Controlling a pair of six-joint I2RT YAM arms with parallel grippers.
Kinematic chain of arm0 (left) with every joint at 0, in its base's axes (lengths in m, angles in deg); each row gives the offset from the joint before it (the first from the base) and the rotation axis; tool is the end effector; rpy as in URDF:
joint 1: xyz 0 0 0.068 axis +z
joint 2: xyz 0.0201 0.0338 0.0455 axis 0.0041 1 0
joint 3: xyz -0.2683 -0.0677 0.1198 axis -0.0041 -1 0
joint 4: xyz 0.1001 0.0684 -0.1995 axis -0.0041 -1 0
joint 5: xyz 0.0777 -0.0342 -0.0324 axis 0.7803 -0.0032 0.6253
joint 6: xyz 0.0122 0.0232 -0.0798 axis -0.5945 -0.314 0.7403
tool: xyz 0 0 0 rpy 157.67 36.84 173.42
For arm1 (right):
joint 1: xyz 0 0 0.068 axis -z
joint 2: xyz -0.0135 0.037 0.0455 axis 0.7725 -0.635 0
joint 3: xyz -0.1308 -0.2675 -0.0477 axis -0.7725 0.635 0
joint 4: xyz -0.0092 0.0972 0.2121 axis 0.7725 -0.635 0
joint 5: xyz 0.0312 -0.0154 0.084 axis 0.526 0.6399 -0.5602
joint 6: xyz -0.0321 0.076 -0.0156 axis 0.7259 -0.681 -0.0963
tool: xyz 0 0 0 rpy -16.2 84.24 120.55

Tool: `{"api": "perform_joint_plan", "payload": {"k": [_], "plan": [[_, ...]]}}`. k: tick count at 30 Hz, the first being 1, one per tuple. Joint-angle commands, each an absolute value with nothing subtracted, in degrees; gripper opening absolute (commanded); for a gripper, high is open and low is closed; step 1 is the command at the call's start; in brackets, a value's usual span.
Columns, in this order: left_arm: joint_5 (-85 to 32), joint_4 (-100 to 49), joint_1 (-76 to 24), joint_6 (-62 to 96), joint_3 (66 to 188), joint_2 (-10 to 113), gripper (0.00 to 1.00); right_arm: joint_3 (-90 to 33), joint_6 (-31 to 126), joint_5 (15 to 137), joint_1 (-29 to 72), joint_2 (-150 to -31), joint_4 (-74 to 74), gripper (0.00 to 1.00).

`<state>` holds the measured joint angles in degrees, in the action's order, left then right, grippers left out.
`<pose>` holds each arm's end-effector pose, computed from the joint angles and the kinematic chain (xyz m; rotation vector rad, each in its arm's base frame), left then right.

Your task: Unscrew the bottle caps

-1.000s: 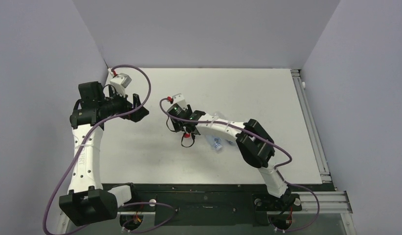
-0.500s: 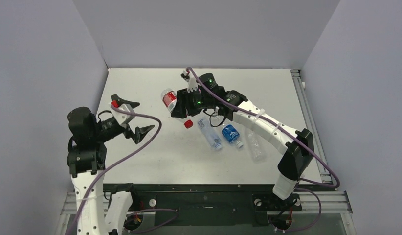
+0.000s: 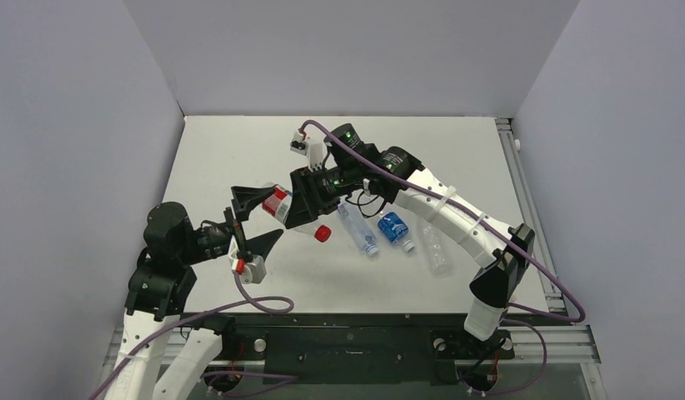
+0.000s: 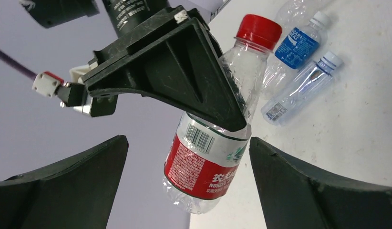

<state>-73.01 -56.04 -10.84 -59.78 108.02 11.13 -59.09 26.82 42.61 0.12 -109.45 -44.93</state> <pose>0.0678 -0.0744 0.3847 1.4722 0.8046 -0.1251 0.2045 0.3231 0.4023 -0.9254 2.3460 1.4552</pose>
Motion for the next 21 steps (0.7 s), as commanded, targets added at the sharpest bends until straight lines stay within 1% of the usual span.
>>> {"api": "perform_joint_plan", "payload": {"k": [1, 2, 6, 10, 13, 14, 15, 16, 17, 18, 19, 20, 21], "plan": [[-67.93, -64.37, -14.58, -75.82, 110.99, 11.66, 0.97, -63.34, 28.47, 41.59, -1.15, -109.82, -50.0, 0.45], [-66.92, -67.84, -15.4, -78.64, 111.31, 11.9, 0.97, -63.8, 28.47, 41.75, -1.35, -109.82, -50.2, 0.45], [-65.65, -72.81, -16.81, -80.83, 113.04, 13.54, 0.96, -65.95, 28.76, 42.67, -2.76, -110.44, -51.53, 0.45], [-64.83, -71.94, -18.08, -78.27, 113.92, 14.96, 0.97, -68.09, 29.03, 44.08, -4.47, -111.68, -52.76, 0.46], [-63.88, -68.92, -19.77, -73.14, 114.26, 15.5, 0.99, -69.51, 28.85, 44.99, -5.41, -113.09, -53.3, 0.47], [-63.49, -68.21, -20.23, -71.8, 114.4, 15.72, 0.97, -70.28, 28.78, 45.21, -5.8, -113.39, -53.59, 0.47], [-62.69, -68.05, -21.07, -71.37, 114.58, 15.82, 0.92, -70.68, 28.76, 45.45, -5.96, -113.89, -53.67, 0.47], [-62.1, -68.08, -21.49, -71.03, 114.64, 15.96, 0.89, -71.19, 28.61, 45.53, -6.27, -114.05, -53.62, 0.47], [-60.91, -68.12, -22.07, -71.01, 114.62, 15.94, 0.83, -71.58, 28.54, 45.99, -6.41, -114.12, -53.58, 0.47], [-60.33, -68.38, -22.21, -71.11, 114.53, 16.03, 0.8, -71.72, 28.4, 46.2, -6.62, -114.12, -53.58, 0.47], [-59.42, -68.53, -22.32, -71.16, 114.42, 16.02, 0.74, -71.89, 28.35, 46.73, -6.59, -114.08, -53.55, 0.48], [-59.01, -68.64, -22.38, -71.09, 114.34, 15.96, 0.7, -71.96, 28.24, 47.01, -6.6, -114.01, -53.52, 0.48], [-58.3, -68.57, -22.4, -70.65, 114.09, 15.94, 0.63, -72.06, 28.22, 47.55, -6.58, -113.85, -53.71, 0.48]]}}
